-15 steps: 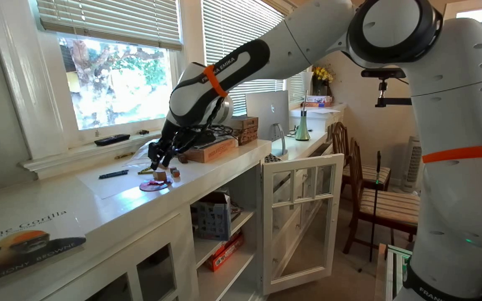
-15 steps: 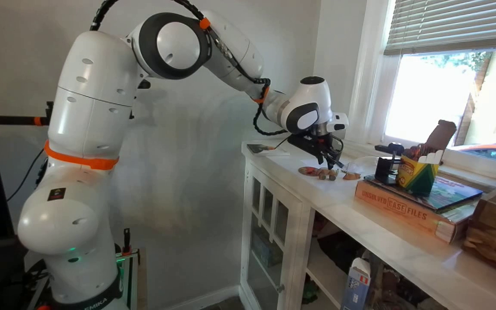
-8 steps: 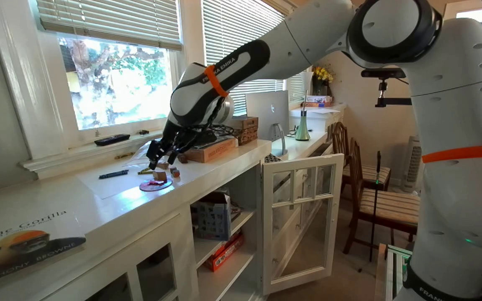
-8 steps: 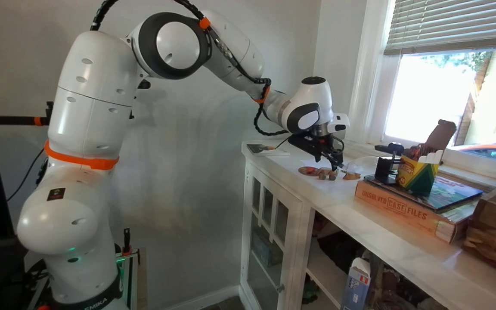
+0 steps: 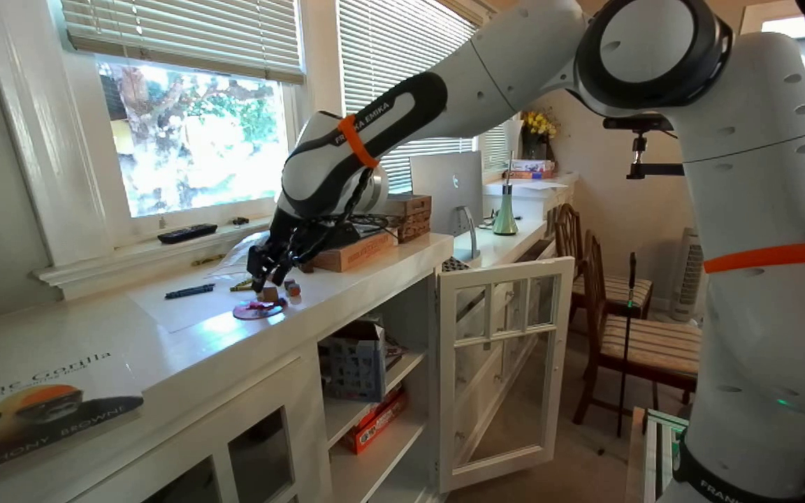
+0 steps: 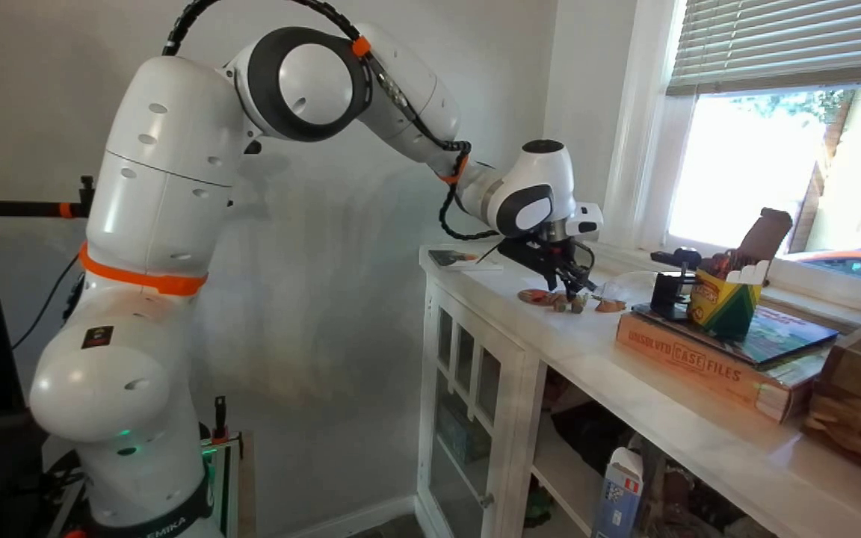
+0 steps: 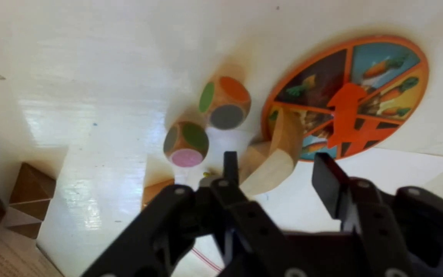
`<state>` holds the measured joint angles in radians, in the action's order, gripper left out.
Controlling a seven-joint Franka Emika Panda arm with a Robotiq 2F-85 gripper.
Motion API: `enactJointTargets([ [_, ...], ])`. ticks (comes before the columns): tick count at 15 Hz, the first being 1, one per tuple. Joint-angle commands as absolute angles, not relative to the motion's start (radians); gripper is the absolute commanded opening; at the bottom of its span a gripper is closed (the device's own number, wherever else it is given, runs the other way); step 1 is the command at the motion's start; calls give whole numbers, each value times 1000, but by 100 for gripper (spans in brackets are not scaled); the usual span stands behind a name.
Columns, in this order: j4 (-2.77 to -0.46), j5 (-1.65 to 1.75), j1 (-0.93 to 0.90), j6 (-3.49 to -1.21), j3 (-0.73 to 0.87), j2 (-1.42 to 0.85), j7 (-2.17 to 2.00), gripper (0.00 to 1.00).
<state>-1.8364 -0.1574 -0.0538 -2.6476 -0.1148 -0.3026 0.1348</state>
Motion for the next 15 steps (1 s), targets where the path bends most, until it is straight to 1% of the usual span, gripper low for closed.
enactJointTargets([
  [1, -1822, -154, -47, -2644, -127, -326, 154, 24],
  [4, -1825, -156, -45, -2643, -129, -328, 157, 2],
  [5, -1826, -155, -45, -2642, -128, -324, 155, 7],
  [15, -1878, -177, -22, -2641, -125, -211, 170, 7],
])
